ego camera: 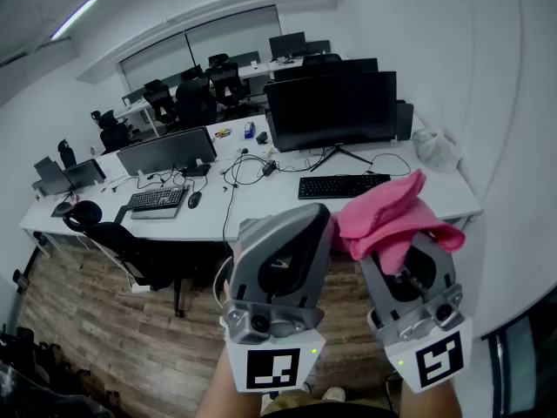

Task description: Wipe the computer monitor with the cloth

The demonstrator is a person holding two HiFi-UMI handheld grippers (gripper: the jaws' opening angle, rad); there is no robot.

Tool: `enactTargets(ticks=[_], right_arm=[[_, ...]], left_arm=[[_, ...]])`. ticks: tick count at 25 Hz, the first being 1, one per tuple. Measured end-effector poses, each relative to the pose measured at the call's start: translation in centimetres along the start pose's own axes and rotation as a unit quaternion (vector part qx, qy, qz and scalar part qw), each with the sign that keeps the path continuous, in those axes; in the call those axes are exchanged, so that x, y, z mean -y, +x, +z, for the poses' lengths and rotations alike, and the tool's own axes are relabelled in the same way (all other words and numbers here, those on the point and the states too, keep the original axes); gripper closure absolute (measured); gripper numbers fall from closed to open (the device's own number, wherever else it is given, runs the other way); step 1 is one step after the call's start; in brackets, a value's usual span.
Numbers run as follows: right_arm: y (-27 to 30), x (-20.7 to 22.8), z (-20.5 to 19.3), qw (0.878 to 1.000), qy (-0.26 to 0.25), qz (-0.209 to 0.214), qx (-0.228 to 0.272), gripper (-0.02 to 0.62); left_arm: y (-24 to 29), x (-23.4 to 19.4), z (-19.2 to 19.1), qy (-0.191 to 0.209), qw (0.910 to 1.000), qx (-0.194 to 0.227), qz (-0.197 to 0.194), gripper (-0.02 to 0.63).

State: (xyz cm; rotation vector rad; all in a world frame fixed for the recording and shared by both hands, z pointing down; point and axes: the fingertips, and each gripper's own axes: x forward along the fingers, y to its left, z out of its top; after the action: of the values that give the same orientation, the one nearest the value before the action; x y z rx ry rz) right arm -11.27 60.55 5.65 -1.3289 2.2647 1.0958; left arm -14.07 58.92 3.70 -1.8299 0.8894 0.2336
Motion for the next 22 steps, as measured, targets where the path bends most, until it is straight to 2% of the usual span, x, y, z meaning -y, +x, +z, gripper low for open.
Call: enactTargets(ticks=[22], right_arm=[[0.7,0.8,-1.3,1.000,0.007,-0.006,0.005,0.531]], left_arm=[[1.1,-0.2,-1.6,0.008,0.9999,-0.005,0.007,0.600]])
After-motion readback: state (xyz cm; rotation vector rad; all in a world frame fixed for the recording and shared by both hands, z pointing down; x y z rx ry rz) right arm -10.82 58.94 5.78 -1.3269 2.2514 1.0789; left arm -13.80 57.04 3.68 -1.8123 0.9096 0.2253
